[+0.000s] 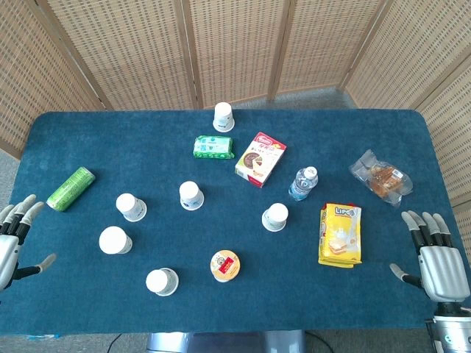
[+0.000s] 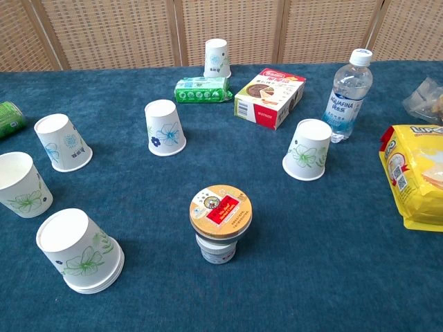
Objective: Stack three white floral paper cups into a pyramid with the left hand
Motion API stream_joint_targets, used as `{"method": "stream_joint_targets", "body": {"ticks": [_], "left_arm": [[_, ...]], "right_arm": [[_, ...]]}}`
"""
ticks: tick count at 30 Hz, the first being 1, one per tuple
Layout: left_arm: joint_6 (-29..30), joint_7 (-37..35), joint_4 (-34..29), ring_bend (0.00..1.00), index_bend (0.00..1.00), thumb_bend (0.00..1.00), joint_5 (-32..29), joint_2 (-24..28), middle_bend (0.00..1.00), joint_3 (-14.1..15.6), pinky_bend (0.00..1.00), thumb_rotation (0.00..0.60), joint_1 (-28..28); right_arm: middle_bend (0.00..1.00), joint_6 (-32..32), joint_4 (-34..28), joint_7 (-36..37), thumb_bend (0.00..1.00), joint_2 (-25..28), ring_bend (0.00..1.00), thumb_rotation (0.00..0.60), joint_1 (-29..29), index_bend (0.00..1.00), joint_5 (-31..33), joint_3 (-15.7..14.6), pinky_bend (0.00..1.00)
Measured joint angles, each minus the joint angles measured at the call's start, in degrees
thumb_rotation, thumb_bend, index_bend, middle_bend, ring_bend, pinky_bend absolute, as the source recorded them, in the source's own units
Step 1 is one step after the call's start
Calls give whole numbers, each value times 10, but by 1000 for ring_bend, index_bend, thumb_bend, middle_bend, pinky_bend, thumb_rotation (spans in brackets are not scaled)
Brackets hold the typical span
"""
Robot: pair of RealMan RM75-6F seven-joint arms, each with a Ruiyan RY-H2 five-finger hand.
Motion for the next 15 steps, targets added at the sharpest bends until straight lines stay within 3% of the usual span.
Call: {"method": "stream_joint_targets", "body": {"ticks": [15], "left_arm": [[-10, -5, 1, 0, 0, 249, -3, 0, 0, 1, 0, 600, -3]], "right_arm": [[0, -1, -1, 2, 0, 1, 0, 600, 1, 0, 0, 0, 0]]}}
